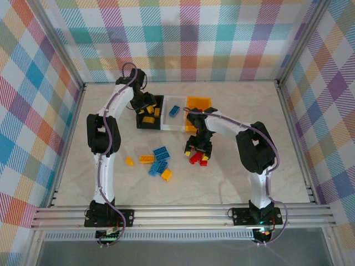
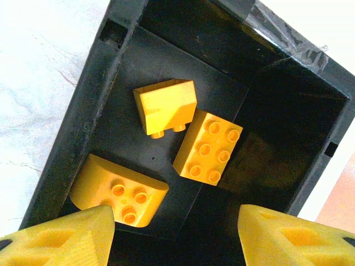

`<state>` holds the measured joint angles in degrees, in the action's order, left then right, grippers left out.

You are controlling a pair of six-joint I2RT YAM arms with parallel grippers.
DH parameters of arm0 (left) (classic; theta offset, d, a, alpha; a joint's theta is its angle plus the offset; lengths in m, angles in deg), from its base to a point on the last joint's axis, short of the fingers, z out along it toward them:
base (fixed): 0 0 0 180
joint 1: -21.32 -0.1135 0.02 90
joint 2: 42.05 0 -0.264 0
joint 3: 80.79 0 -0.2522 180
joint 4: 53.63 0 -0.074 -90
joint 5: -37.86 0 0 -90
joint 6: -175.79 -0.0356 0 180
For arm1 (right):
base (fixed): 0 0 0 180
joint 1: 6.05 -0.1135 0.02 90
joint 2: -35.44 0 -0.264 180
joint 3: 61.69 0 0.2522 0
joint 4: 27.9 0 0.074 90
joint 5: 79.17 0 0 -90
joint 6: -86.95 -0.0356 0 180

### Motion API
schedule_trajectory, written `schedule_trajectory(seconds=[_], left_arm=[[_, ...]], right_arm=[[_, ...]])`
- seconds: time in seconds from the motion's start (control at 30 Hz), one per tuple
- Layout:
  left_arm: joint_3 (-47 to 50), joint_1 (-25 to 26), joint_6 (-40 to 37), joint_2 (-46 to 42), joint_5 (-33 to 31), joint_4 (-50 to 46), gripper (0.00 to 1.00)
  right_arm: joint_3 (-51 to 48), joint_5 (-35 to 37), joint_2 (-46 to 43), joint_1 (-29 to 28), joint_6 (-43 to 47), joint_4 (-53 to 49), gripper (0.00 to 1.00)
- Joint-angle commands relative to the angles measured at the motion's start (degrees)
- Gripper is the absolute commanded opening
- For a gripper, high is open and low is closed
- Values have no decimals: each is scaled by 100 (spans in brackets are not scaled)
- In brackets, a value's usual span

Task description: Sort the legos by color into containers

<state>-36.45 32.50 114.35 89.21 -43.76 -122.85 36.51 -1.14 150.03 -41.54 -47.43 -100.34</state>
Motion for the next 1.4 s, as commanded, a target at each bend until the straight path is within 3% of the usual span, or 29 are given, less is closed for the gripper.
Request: schedule_trajectory(seconds=[0.0,0.17,0.37,0.5,0.77,1.17,1.23,1.37], left_arm=[[289,-2,-173,-515,-51,-334,62],[1064,-2,-295,-1114,-48,-226,62],[2305,-2,-428,-2027,-86,29,62],[2977,-11,-664,-2587,-291,-19,63],[4369,-115,-988,-3705,-595,-264,68],[6110,-131,-654,-4484,-572,-134,68],[6241,-138,-675,-4478,-642,-96,69],[6346,-164,-741,-4389,-693,59,73]], right_arm=[[32,34,275,-10,-88,19,66],[151,97,514,-9,-71,15,51],[269,80,528,-20,-54,-3,25],[385,112,242,-20,-3,-163,19],[1546,479,-85,488,355,-574,18],[5867,536,2611,1392,1043,-1390,20],[6239,444,2890,1421,1067,-1397,26],[6237,358,2937,1440,1131,-1242,48]])
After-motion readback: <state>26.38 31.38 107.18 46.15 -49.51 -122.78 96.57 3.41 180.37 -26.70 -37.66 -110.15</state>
